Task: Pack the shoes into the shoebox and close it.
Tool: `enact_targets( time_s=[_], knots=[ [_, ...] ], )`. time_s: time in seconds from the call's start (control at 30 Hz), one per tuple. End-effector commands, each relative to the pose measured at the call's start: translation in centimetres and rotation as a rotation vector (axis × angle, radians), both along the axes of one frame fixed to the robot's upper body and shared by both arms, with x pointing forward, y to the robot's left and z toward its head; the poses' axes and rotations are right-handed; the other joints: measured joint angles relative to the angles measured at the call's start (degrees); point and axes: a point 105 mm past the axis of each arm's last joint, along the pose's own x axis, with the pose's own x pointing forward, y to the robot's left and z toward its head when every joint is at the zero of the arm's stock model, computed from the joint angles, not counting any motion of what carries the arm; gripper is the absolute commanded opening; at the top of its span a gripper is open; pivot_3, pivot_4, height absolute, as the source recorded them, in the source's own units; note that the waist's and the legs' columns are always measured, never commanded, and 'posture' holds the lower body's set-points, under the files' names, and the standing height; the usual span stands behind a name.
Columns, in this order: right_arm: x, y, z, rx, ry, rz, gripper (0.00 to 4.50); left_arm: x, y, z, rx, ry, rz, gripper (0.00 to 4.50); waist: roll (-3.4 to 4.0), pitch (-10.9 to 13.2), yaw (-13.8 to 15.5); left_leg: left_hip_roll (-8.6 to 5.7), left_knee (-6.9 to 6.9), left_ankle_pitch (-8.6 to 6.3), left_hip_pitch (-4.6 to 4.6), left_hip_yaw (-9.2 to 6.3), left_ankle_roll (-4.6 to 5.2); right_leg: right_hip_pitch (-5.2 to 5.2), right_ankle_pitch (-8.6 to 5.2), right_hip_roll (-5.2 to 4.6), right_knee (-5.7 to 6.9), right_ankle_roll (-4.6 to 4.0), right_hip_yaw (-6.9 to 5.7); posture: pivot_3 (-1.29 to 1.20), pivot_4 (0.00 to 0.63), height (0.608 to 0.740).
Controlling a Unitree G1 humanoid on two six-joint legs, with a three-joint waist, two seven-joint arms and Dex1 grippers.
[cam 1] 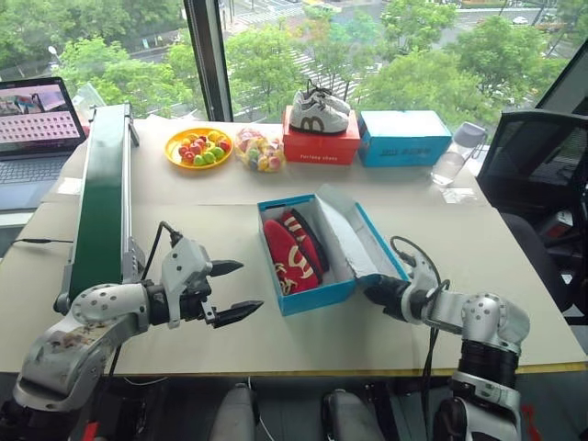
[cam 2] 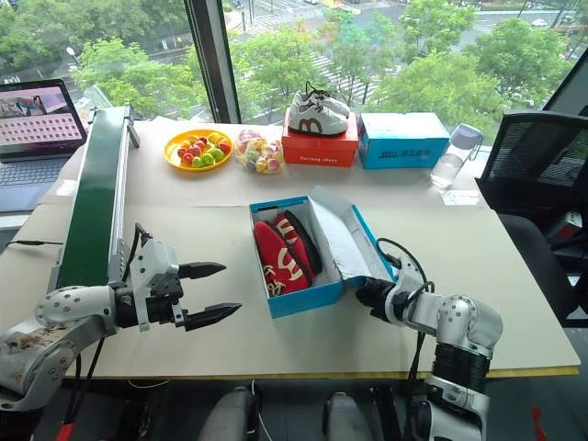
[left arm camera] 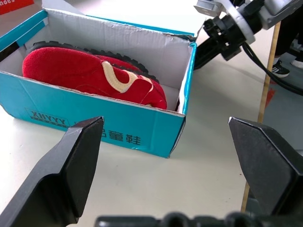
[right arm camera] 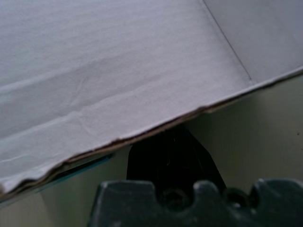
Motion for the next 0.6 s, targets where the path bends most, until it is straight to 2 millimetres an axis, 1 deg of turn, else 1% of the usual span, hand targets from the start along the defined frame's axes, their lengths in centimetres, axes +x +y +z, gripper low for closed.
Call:
enact_targets(
  time_s=[0.03, 0.1, 0.17, 0.23, 0.27, 0.3, 0.33, 0.4, 0.47, 0.53, 0.6],
  knots=[
    [0.7, -2.6, -1.3, -0.039, 0.014, -0.264, 0.09, -0.2, -0.3, 1.3, 0.001, -0.047, -0.016, 4.50, 0.01, -0.01, -0.07, 0.00, 0.00, -0.03, 0.03, 0.00, -0.05, -0.03, 0.05, -0.01, -0.01, 0.00, -0.01, 0.00, 0.150, 0.736],
    [1.6, -2.9, -1.1, 0.019, -0.035, -0.377, 0.09, -0.2, -0.3, 1.3, 0.003, -0.049, -0.017, 4.50, 0.03, -0.03, -0.07, 0.01, -0.02, -0.06, 0.21, 0.01, -0.09, 0.04, 0.15, -0.03, -0.06, -0.03, -0.03, 0.00, 0.150, 0.736],
    [2.9, -2.9, 0.5, 0.094, -0.163, -0.457, 0.09, -0.2, -0.3, 1.4, 0.007, -0.051, -0.019, 4.50, 0.06, -0.04, -0.10, 0.01, -0.09, -0.07, 0.25, 0.01, -0.11, 0.05, 0.26, -0.04, -0.13, -0.10, -0.04, 0.00, 0.150, 0.736],
    [4.0, -2.9, 2.7, 0.262, -0.309, -0.553, 0.09, -0.2, -0.3, 1.5, 0.006, -0.051, -0.020, 4.50, 0.18, 0.02, -0.06, 0.00, -0.24, -0.07, 0.24, 0.02, -0.12, 0.03, 0.36, -0.06, -0.32, -0.14, -0.06, 0.00, 0.150, 0.736],
    [4.3, -3.1, 3.6, 0.340, -0.360, -0.598, 0.09, -0.2, -0.3, 1.5, 0.007, -0.051, -0.020, 4.50, 0.26, 0.06, -0.04, 0.01, -0.31, -0.07, 0.23, 0.03, -0.12, 0.03, 0.42, -0.06, -0.42, -0.13, -0.07, 0.00, 0.150, 0.736],
    [4.5, -3.3, 4.1, 0.389, -0.393, -0.627, 0.09, -0.3, -0.3, 1.4, 0.008, -0.050, -0.020, 4.50, 0.48, 0.04, -0.04, 0.01, -0.34, -0.07, 0.20, 0.04, -0.12, 0.02, 0.55, -0.06, -0.53, -0.10, -0.06, 0.00, 0.150, 0.736],
    [4.6, -3.4, 4.7, 0.426, -0.429, -0.642, 0.09, -0.3, -0.3, 1.4, 0.009, -0.050, -0.020, 4.50, 0.54, 0.03, -0.04, 0.00, -0.33, -0.06, 0.05, 0.04, -0.10, 0.00, 0.57, -0.06, -0.58, -0.07, -0.07, 0.00, 0.150, 0.736],
    [4.9, -3.6, 5.7, 0.483, -0.481, -0.658, 0.09, -0.2, -0.3, 1.5, 0.009, -0.052, -0.020, 4.50, 0.56, 0.02, -0.26, 0.02, -0.28, -0.02, -0.04, 0.05, -0.05, 0.05, 0.57, -0.01, -0.55, -0.09, -0.02, 0.00, 0.150, 0.736],
    [5.2, -3.4, 7.0, 0.600, -0.525, -0.652, 0.09, -0.2, -0.3, 1.6, 0.008, -0.054, -0.019, 4.50, 0.56, 0.01, -0.66, 0.02, -0.27, 0.27, -0.11, 0.06, 0.40, 0.01, 0.77, 0.02, -0.43, 0.01, 0.04, 0.00, 0.150, 0.736],
    [5.3, -2.5, 9.0, 0.689, -0.596, -0.574, 0.09, -0.2, -0.3, 1.6, 0.010, -0.056, -0.016, 4.50, 0.57, 0.01, -1.05, 0.03, -0.31, 0.29, -0.12, 0.06, 0.45, -0.02, 0.65, 0.06, -0.36, 0.00, 0.10, 0.00, 0.150, 0.736],
    [5.0, -1.3, 10.7, 0.730, -0.649, -0.463, 0.09, -0.1, -0.2, 1.6, 0.010, -0.056, -0.014, 4.50, 0.57, 0.02, -1.44, -0.02, -0.31, 0.29, -0.15, 0.06, 0.45, -0.12, 0.45, 0.06, -0.06, 0.02, 0.17, 0.00, 0.150, 0.736]
  ],
)
